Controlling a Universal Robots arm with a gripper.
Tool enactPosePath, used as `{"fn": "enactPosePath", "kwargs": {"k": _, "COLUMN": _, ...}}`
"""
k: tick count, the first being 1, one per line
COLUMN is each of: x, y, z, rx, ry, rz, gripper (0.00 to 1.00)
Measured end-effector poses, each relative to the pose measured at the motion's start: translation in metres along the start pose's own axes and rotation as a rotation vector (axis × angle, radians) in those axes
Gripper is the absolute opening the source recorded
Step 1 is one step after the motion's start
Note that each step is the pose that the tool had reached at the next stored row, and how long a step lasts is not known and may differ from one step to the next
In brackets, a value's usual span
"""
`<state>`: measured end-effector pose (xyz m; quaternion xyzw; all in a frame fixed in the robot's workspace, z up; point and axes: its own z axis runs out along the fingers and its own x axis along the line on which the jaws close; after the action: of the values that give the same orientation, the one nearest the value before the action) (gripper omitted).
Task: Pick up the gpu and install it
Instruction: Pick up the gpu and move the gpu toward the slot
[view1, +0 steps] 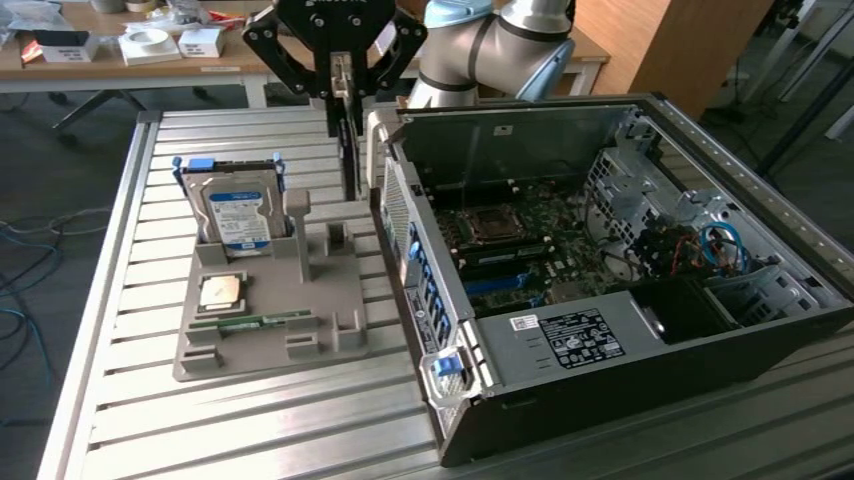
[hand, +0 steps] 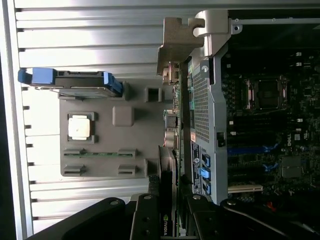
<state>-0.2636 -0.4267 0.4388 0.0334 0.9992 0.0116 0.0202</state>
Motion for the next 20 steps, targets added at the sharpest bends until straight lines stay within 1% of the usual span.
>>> {"fn": "enactPosePath", "kwargs": {"k": 10, "x": -0.030, "y": 0.0020, "z": 0.0012, "rx": 0.0001, "ry": 0.0000, "rz": 0.000, "gripper": 0.26}}
{"fn": "enactPosePath", "kwargs": {"k": 20, "x": -0.054, "y": 0.0036, "z": 0.0023, "rx": 0.0000, "ry": 0.0000, "rz": 0.000, "gripper": 0.26}}
